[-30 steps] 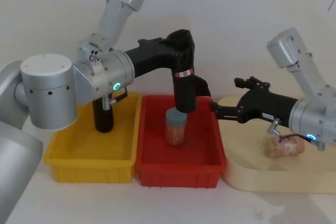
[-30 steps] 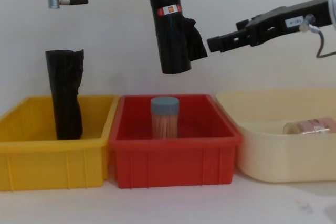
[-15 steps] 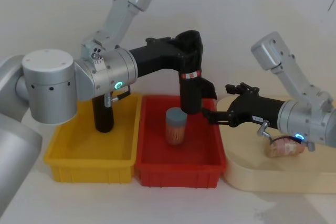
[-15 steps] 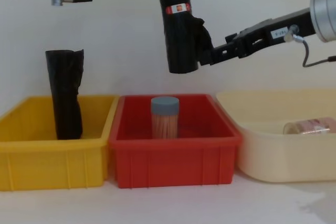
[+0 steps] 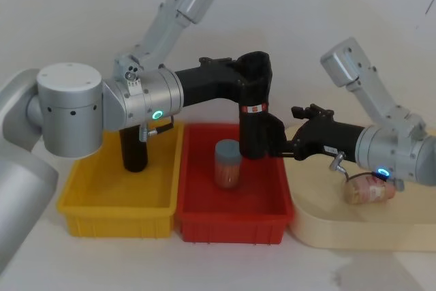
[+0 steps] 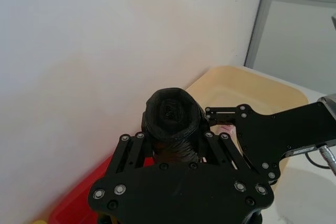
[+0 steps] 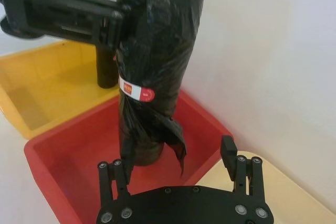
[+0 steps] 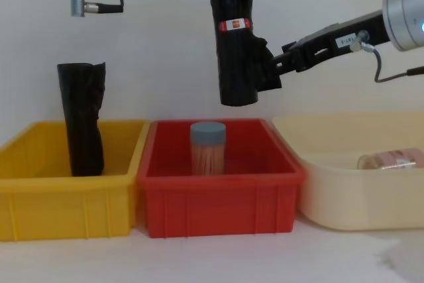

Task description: Pick up the garbage bag with the one hand and transfer it to the other hand.

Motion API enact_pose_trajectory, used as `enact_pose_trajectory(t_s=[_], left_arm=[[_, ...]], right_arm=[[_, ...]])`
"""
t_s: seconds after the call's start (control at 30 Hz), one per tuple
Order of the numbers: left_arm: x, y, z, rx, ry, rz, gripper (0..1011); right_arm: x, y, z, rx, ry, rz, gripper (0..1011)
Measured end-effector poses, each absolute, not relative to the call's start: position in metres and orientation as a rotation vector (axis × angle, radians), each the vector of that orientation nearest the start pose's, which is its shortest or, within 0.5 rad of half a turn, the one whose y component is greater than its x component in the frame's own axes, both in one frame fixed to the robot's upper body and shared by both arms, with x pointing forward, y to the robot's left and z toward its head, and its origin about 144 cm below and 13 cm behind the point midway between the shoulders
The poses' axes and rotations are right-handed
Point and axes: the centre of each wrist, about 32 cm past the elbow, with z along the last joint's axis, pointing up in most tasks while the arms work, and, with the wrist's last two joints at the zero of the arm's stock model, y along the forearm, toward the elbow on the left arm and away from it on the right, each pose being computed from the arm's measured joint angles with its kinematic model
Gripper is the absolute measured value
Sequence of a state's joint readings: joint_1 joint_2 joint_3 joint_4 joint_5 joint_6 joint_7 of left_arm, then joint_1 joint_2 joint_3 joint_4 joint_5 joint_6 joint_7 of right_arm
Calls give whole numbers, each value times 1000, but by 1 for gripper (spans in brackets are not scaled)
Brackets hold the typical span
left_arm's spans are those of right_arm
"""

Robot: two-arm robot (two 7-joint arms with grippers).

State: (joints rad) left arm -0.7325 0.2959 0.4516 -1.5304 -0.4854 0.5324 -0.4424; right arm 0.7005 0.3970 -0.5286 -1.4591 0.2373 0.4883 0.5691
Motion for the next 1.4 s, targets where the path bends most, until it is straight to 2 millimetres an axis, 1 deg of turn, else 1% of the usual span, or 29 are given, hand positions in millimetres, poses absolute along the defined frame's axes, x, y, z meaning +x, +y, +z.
enact_pose_trajectory(t_s=[0.17,0.47,0.83,1.03,1.4], left_arm=[[583,181,1379,92,-48,690,424],[587,180,1375,85,-65,691,424],[590,179,1373,41,-57,706,424],[588,178,1374,15,-25,705,424],[580,178,1376,-14,62,688,424]], right_arm=[[588,-205,1336,-390,-150,-697,1001],[589,-199,1341,-372,-153,-635,1001],[592,-185,1340,-384,-149,-549,1001],[596,-179,1336,-395,-145,-548,1001],[606,-170,1329,-399,-151,-600,1001]])
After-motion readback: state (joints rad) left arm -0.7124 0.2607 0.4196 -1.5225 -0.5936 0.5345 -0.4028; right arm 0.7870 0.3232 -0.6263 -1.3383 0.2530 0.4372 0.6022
